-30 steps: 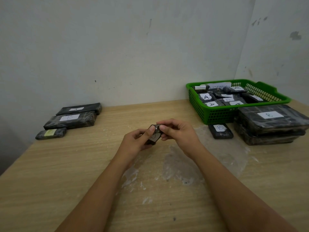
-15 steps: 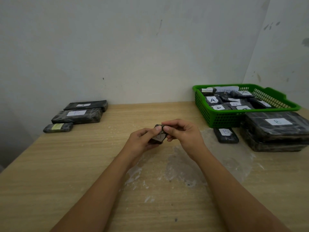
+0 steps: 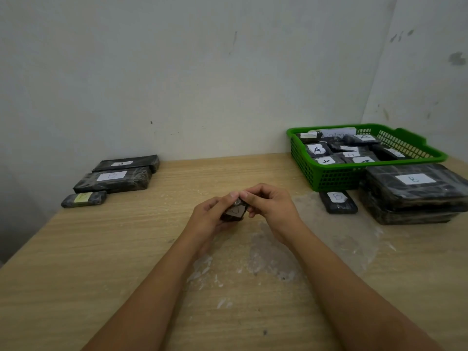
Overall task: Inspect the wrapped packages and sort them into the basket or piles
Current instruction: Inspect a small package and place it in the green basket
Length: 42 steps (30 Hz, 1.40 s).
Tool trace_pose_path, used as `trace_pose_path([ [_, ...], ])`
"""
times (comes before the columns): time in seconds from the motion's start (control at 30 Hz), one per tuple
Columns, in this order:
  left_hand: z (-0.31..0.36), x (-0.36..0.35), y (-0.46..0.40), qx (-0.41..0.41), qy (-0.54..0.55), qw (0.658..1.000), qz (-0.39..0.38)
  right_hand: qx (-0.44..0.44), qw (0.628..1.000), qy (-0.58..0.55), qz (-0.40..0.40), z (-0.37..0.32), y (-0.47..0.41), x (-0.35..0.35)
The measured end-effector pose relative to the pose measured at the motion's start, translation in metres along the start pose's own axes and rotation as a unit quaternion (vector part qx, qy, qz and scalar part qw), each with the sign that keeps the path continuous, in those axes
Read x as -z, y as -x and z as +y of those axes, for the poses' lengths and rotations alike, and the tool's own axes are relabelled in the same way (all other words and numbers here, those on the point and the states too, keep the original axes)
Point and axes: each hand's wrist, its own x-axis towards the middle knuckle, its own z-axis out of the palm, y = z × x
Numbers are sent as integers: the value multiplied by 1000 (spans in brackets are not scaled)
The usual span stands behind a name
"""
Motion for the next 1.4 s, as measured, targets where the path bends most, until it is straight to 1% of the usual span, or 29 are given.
trace_pose_path([
  [0.13,4,-5,2,15,6,1000,1,10,1000,8,7,-2,-2,3],
  [0.27,10,-10,5,39,16,999,2,12,998,62,13,-2,-2,2],
  [0.4,16,-8,7,45,13,998,-39,7,997,75,-12,-6,0,2],
  [0.47,18,-7,7,50,5,998,-47,6,997,76,-1,-6,0,3],
  [0.53,19,-6,8,61,-14,996,-57,-1,998,49,26,-7,-1,4],
  [0.63,17,0,7,28,-55,996,-70,-28,997,-21,66,-9,-4,6],
  [0.7,15,4,5,-4,-44,996,-73,-43,995,-40,81,-9,-5,9],
  [0.77,15,6,4,-20,-26,997,-70,-41,995,-22,87,-9,-4,9],
  [0.83,16,5,4,-29,-19,998,-51,-20,996,19,82,-10,-2,9],
  [1.0,15,7,2,-45,12,999,-3,9,991,131,-9,-13,2,6],
  [1.1,15,8,0,-40,29,999,7,11,983,183,-15,-9,2,6],
  [1.27,17,8,2,-51,53,996,-41,30,989,146,11,-3,-1,9],
  [1.4,17,8,3,-69,66,995,-36,38,991,125,7,-3,0,5],
])
